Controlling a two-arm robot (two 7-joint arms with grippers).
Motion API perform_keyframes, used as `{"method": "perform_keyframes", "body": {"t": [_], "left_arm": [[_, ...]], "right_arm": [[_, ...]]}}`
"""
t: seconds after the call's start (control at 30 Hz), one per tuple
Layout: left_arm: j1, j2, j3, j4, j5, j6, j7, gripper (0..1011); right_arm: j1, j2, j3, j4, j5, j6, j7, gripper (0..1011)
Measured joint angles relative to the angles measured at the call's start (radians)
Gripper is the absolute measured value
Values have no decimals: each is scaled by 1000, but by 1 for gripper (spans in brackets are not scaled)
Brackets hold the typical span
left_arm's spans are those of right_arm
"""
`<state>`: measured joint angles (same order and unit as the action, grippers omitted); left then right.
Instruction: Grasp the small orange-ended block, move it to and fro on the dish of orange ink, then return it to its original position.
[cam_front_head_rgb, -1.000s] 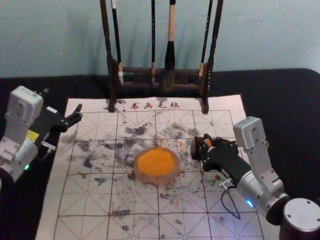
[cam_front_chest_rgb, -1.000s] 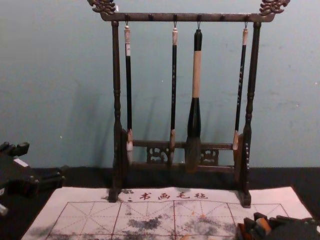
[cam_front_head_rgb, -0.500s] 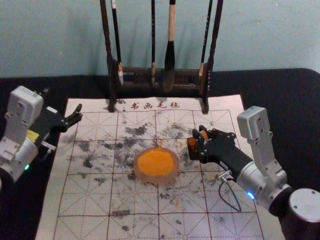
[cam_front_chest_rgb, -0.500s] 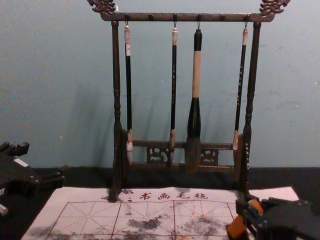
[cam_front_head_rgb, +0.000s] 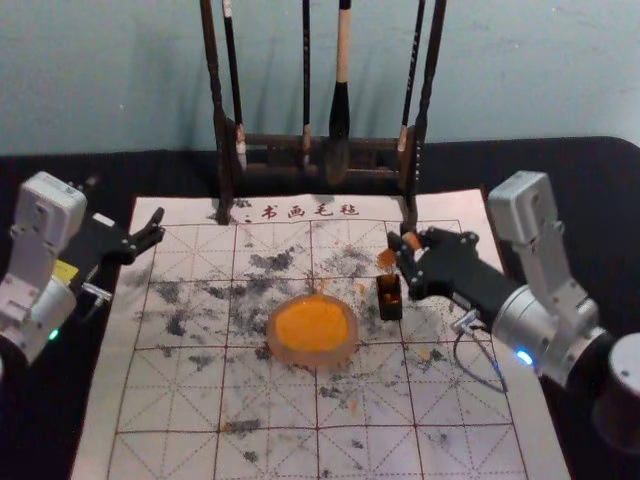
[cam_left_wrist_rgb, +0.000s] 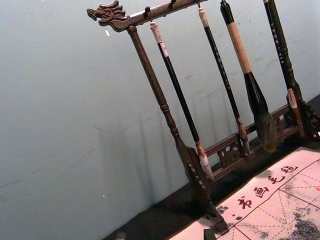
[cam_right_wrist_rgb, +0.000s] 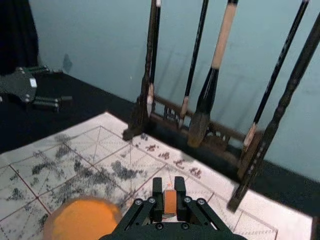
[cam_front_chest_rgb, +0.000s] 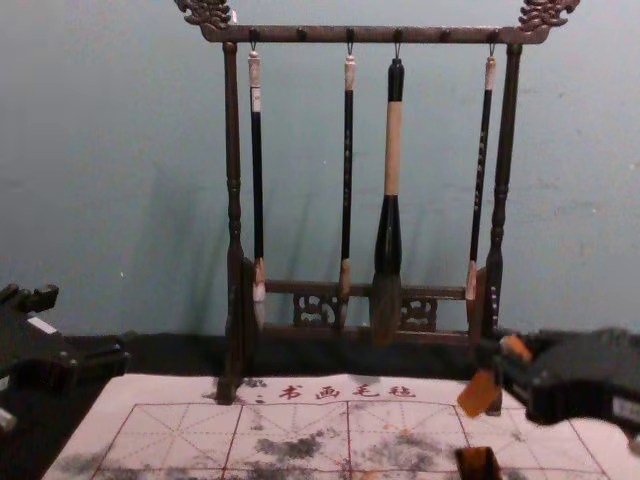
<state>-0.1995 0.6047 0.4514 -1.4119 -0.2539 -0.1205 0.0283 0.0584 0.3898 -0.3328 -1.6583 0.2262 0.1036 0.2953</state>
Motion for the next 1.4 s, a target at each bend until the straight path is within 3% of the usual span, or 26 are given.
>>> {"method": "perform_keyframes", "body": {"t": [0.2, 0.47, 0.7, 0.77, 0.87, 1.4], "left_arm": [[0, 0, 0, 0, 0, 0, 0, 1001], [0, 0, 0, 0, 0, 0, 0, 1001], [0, 0, 0, 0, 0, 0, 0, 1001], [0, 0, 0, 0, 0, 0, 0, 1001], [0, 0, 0, 0, 0, 0, 0, 1001], [0, 0, 0, 0, 0, 0, 0, 1001]], "right_arm": [[29, 23, 8, -12, 9, 0, 61, 121], [123, 56, -21, 25, 45, 0, 178, 121], [260, 64, -97, 111, 68, 22, 294, 121], [272, 63, -106, 119, 68, 25, 302, 121], [323, 58, -146, 156, 65, 33, 339, 121], [462, 36, -298, 298, 44, 80, 455, 121]]}}
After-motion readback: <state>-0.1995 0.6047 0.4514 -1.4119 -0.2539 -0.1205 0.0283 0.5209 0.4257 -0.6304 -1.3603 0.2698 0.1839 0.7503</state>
